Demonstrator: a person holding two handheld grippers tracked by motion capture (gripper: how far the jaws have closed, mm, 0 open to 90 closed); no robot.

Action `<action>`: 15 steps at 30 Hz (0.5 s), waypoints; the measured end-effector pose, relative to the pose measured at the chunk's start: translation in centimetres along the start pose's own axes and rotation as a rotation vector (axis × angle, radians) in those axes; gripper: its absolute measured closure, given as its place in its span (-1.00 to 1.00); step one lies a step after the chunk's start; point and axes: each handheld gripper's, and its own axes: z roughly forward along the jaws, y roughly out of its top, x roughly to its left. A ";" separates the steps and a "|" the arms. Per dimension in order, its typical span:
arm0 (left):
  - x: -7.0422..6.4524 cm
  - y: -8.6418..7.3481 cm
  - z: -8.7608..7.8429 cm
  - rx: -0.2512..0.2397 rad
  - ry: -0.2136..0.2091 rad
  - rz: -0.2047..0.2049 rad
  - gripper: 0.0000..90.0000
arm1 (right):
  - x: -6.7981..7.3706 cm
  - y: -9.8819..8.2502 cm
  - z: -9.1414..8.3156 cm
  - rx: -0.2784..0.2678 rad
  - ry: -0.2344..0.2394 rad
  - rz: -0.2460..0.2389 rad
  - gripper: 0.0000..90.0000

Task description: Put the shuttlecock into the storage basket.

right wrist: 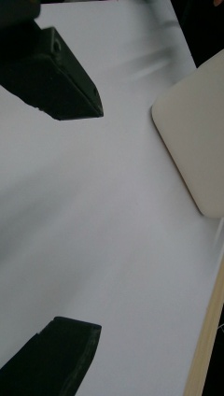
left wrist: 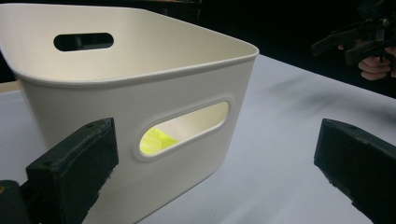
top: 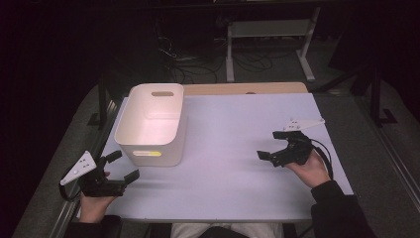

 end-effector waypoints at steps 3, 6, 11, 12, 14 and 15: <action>0.0 0.0 0.0 0.001 0.000 0.001 -1.00 | -0.1 -0.7 -0.5 -0.015 -0.006 0.005 -1.00; 0.0 0.0 0.0 0.001 0.001 -0.001 -1.00 | -0.2 -1.3 -0.9 -0.019 -0.014 0.009 -1.00; 0.0 0.0 0.1 0.000 -0.001 -0.001 -1.00 | -0.4 -2.2 -1.5 -0.030 -0.024 0.016 -1.00; 0.0 0.0 0.1 0.000 -0.001 -0.001 -1.00 | -0.5 -2.4 -1.7 -0.030 -0.028 0.018 -1.00; 0.0 0.0 0.1 0.000 -0.001 -0.001 -1.00 | -0.6 -2.8 -1.9 -0.036 -0.032 0.017 -1.00; 0.0 0.0 0.1 0.000 -0.001 -0.001 -1.00 | -0.6 -3.0 -2.0 -0.038 -0.034 0.017 -1.00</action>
